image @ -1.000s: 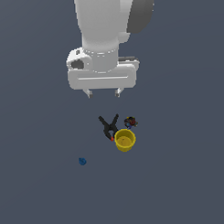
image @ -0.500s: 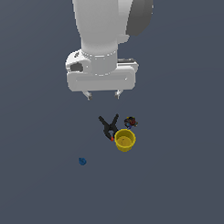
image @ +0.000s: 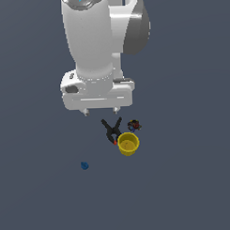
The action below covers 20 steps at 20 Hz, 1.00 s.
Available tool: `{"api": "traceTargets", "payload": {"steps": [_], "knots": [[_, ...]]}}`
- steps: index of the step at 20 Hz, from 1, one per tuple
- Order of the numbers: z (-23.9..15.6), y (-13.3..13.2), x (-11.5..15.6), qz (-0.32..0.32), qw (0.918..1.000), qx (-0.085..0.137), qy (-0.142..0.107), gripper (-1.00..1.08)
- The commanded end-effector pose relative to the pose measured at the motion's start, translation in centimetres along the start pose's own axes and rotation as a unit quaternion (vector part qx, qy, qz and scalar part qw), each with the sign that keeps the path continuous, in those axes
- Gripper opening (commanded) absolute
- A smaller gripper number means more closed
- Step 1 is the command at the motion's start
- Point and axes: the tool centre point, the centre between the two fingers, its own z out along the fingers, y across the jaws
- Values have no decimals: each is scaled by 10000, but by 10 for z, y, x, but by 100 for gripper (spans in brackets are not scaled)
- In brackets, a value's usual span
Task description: Pick up a designated object from a clutter of objects.
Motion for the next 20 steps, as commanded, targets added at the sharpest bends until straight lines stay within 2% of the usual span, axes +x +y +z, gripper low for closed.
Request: {"api": "traceTargets", "payload": {"steps": [1, 12, 20], "knots": [[14, 9, 11, -44, 10000, 11, -6, 100], [100, 58, 62, -287, 9996, 57, -23, 100], [160, 88, 81, -435, 9990, 71, -33, 100]]}}
